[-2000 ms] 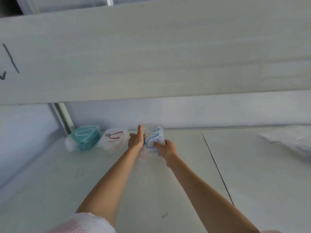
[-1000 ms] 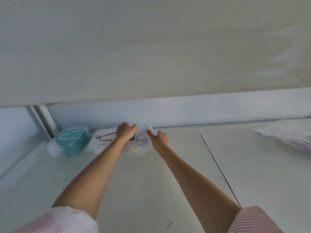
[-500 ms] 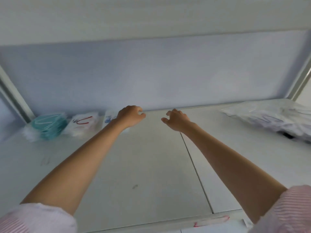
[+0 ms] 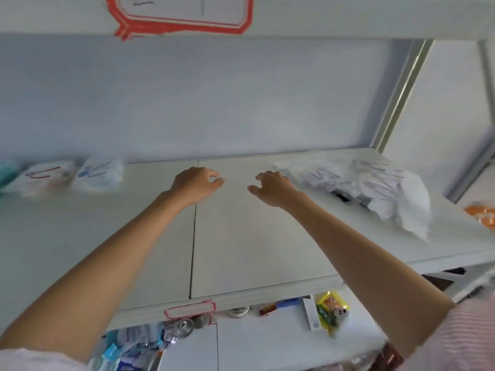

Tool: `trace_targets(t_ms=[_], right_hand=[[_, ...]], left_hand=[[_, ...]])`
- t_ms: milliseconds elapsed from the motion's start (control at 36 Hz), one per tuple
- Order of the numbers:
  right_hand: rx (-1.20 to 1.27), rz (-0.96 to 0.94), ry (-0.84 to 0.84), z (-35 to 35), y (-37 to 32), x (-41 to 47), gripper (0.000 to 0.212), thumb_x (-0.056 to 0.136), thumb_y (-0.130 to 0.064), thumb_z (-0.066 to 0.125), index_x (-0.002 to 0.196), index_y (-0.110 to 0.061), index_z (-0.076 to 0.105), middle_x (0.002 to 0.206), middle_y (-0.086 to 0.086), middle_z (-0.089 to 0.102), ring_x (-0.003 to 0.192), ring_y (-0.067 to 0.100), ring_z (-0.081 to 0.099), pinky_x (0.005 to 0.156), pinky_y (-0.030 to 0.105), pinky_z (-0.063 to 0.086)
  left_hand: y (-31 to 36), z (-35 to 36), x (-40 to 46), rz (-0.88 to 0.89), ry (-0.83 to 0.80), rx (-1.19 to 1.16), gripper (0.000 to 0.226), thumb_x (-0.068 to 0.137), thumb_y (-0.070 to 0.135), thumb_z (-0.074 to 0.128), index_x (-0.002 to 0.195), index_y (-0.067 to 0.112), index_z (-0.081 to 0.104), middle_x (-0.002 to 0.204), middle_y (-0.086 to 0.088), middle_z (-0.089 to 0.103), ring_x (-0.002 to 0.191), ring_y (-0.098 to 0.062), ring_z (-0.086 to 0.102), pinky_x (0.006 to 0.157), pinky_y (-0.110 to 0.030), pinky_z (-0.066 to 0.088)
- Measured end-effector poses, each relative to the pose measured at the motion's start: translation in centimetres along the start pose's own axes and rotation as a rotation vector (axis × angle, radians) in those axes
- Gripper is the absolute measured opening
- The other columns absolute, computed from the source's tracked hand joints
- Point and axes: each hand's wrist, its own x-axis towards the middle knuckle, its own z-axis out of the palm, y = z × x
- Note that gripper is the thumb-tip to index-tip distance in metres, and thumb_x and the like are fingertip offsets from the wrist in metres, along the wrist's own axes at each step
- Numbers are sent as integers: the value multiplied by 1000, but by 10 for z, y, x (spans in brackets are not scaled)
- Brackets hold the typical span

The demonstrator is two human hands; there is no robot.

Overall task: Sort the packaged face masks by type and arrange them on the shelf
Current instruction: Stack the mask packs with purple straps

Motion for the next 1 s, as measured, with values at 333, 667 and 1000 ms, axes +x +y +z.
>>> trace_targets(t_ms=[333,667,1000], right_hand=[[8,49,3,-10,97,-25,52,97,-46,39,136,-13,48,139,13,47,129,30,42,104,39,32],[-119,501,209,-16,180,18,66,98,-53,27,134,-2,47,139,15,46,130,32,35,103,41,29],[-53,507,142,6,214,36,72,87,-62,48,132,-6,49,138,14,45,128,33,36,101,41,30]], left_hand=[[82,21,0,-28,-13,-57,40,95,47,45,125,28,63,137,4,57,122,-23,54,93,-29,40],[86,43,35,15,-8,-106,31,93,43,47,109,27,68,124,6,64,112,-22,58,91,-31,44],[101,60,56,-63,-20,-123,30,93,42,48,107,26,69,113,5,68,101,-22,61,79,-28,41]])
